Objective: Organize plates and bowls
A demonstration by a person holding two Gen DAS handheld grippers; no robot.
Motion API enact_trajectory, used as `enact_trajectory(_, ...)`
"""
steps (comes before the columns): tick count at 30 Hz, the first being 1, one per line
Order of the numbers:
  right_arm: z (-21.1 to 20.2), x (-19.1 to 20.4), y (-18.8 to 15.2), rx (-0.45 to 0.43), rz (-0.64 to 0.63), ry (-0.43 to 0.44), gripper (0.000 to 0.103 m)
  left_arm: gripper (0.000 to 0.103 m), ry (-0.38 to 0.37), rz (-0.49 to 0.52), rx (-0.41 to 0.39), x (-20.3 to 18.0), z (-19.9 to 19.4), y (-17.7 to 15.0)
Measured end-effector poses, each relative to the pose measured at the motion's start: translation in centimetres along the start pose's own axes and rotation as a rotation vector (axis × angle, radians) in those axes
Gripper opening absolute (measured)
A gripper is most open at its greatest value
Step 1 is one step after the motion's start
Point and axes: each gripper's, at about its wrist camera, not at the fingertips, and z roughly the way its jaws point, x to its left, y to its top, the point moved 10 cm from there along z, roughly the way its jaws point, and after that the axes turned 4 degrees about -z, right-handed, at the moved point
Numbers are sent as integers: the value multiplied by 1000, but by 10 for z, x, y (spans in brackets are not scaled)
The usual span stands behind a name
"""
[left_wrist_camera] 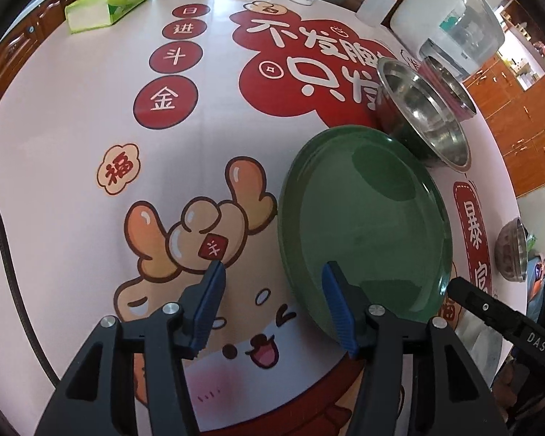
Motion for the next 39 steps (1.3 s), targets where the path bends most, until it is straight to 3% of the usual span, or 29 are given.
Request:
enact_trajectory(6,5,-4,1,-5,21,23,22,54,-21,3,-22,-4,1,4)
enact_trajectory(15,11,-8,5,-23,42,47,15,54,-50,8,-40,-16,4,7)
enact_trajectory(26,16,-10,5,-15,56,69,11,39,-48,39,-45,-25,7,6)
enact_trajectory(33,16,-11,1,7,65,84,9,17,-16,36,-57,-11,7,9)
enact_trajectory(39,16,0,-3,24,43,98,10,15,-8,17,-75,-3,2,12)
